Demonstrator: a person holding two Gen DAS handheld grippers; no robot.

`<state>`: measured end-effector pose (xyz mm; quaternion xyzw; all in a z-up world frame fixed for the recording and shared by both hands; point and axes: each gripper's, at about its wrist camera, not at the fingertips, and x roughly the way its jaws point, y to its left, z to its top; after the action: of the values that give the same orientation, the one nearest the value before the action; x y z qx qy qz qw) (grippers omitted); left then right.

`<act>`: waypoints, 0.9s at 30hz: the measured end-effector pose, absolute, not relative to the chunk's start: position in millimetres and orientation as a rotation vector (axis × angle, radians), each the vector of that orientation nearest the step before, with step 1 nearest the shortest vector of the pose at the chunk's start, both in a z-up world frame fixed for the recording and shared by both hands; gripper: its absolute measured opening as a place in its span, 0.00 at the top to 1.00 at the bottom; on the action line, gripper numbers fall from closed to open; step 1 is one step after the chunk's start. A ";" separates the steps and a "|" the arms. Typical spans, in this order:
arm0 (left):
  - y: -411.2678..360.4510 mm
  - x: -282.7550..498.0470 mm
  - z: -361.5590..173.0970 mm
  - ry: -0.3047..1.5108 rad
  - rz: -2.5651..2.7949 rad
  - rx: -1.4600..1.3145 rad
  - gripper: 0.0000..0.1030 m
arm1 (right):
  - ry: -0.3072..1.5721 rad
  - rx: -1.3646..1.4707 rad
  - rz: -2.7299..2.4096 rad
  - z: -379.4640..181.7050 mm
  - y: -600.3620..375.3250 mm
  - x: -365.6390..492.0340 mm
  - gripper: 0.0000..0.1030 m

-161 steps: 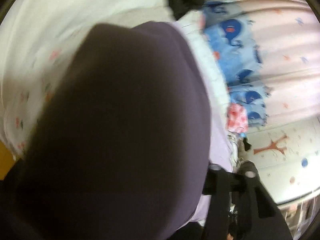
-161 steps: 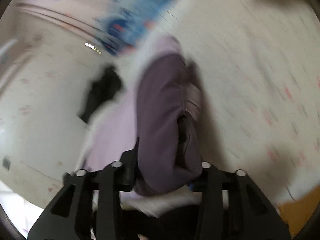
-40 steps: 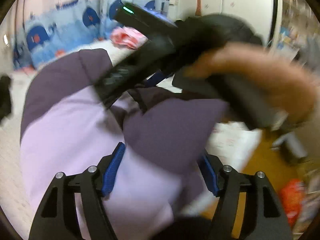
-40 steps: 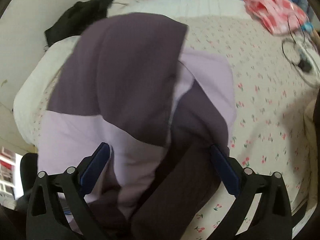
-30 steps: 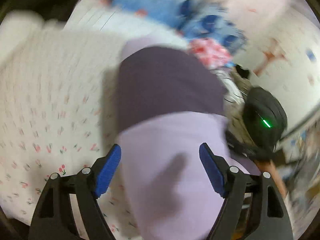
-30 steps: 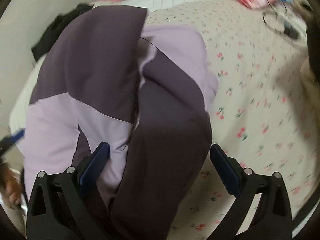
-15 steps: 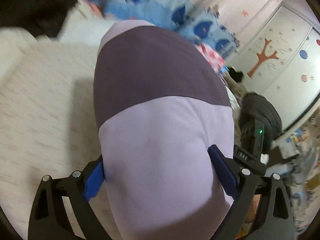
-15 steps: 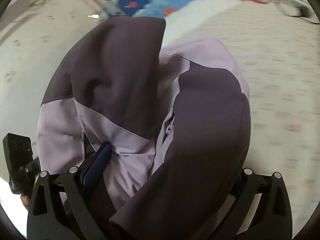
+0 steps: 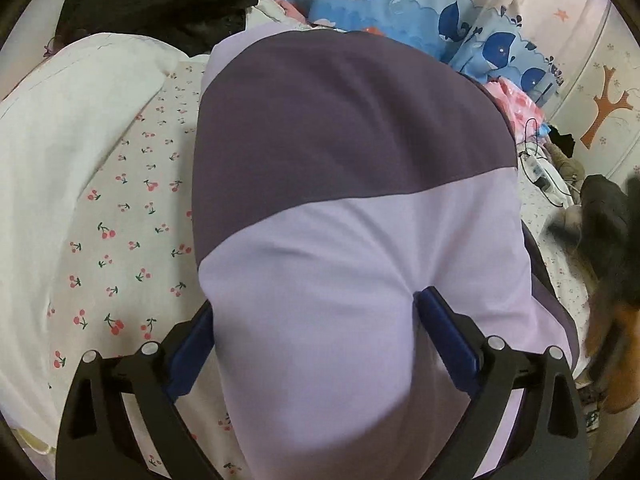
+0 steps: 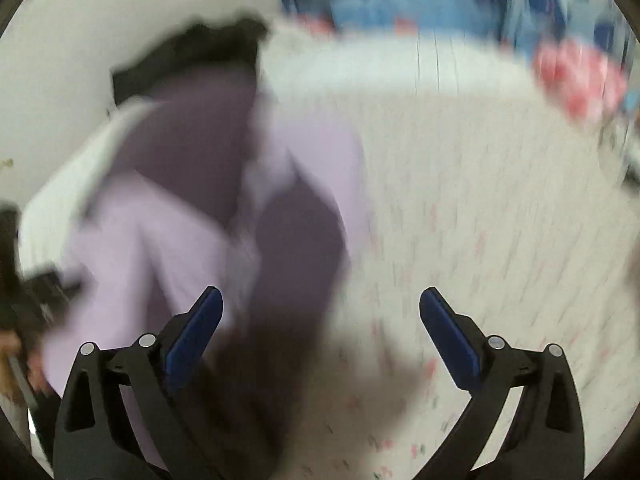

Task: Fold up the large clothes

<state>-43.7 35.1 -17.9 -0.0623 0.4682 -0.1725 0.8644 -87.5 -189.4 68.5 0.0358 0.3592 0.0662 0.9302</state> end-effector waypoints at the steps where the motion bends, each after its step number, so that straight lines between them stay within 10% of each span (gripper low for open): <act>1: 33.1 -40.1 -17.8 0.978 -0.366 -0.129 0.09 | 0.676 0.070 0.135 88.5 -176.4 -83.1 0.07; 5: 44.1 -51.9 -25.2 0.955 -0.399 -0.121 0.09 | 0.627 0.172 0.338 112.6 -129.2 -38.6 0.07; 11: 57.8 -49.5 -28.6 0.901 -0.547 -0.199 0.05 | 0.775 0.544 0.212 -42.7 -164.6 -2.0 0.06; 21: 41.3 -71.5 -20.7 0.822 -0.414 -0.048 0.05 | 0.690 0.376 0.146 16.1 -199.2 -52.8 0.07; 27: 22.8 -86.8 -9.8 0.788 -0.361 0.023 0.05 | 0.779 0.472 0.057 -80.2 -211.8 -77.1 0.07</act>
<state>-86.8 22.8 -9.8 0.0110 0.3819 -0.1748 0.9074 -77.1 -211.8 -80.2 0.2278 0.3760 0.0277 0.8977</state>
